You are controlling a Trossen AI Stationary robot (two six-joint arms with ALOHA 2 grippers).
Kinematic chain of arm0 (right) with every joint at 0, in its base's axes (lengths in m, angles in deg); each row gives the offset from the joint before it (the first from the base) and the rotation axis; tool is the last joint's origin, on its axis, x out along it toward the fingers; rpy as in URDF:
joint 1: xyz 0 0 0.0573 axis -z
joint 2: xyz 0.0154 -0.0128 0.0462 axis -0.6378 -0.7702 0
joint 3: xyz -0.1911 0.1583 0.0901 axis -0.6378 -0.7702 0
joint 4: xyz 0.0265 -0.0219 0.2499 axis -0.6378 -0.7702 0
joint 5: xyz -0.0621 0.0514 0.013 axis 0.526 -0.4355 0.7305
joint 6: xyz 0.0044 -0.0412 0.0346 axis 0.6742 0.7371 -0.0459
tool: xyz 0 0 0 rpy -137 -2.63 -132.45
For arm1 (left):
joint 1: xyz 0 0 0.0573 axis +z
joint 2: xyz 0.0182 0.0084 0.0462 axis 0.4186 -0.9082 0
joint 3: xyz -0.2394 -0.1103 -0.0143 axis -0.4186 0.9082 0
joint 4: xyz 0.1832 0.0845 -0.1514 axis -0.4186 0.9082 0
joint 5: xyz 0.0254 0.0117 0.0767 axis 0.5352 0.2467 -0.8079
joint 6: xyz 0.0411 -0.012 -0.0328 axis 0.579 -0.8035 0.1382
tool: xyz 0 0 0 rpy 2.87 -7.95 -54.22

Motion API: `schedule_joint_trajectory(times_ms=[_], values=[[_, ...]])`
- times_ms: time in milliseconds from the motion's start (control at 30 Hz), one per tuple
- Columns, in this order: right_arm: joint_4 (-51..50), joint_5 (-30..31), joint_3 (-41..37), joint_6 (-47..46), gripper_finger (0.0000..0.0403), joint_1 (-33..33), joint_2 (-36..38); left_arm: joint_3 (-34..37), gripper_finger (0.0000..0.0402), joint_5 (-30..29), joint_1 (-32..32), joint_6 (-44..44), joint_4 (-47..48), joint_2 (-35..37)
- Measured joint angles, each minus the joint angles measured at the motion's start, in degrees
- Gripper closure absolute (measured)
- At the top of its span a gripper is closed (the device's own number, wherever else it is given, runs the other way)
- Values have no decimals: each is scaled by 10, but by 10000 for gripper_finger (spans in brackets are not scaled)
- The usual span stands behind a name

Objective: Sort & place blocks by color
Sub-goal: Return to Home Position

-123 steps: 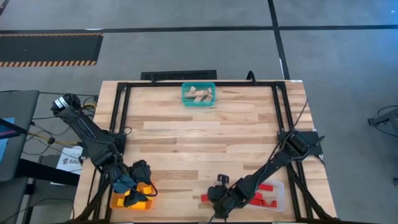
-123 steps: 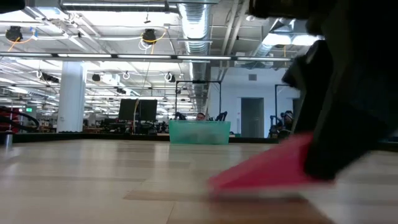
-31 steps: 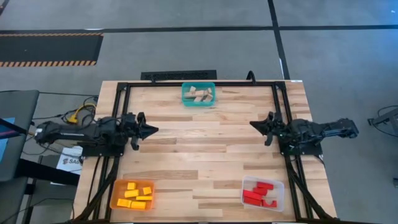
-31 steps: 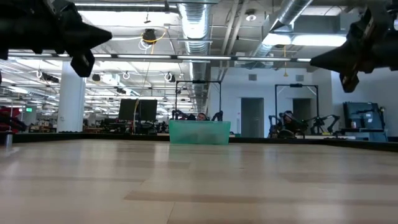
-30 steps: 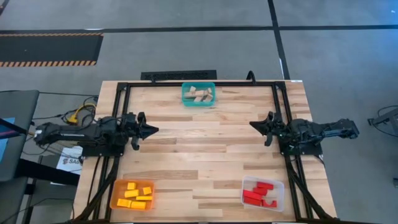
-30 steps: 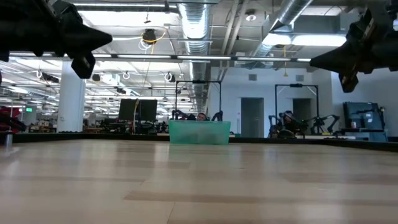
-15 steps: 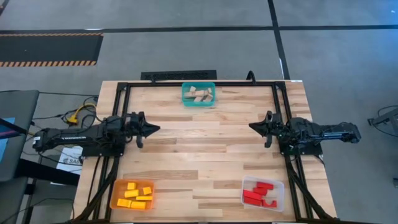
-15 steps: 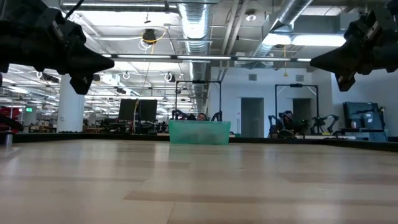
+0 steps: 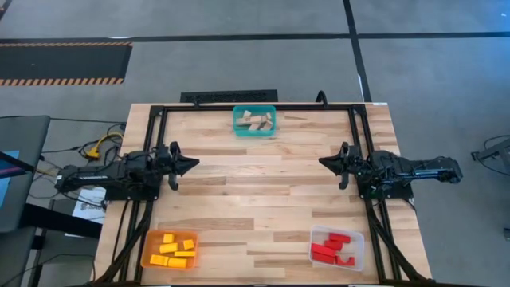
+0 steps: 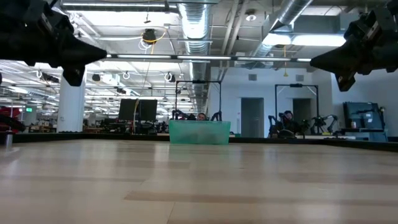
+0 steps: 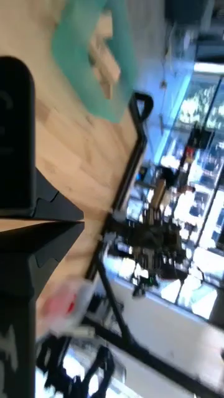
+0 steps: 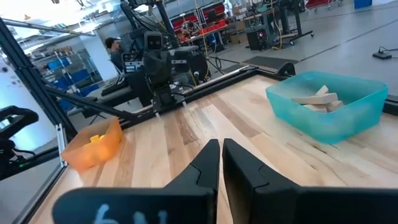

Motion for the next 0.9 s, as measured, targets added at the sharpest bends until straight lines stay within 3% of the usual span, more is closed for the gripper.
schedule_joint_trajectory(times_ms=[100, 333, 900], values=[[-1, 2, 0, 0, 358, 0, 0, 0, 401, -12, 1, 6, 2, -21], [1, 3, 0, 0, 358, 0, 0, 0, 401, -17, 2, 115, 2, -63], [2, 4, 0, 0, 360, 0, 0, 0, 401, -17, 2, 117, 2, -71]])
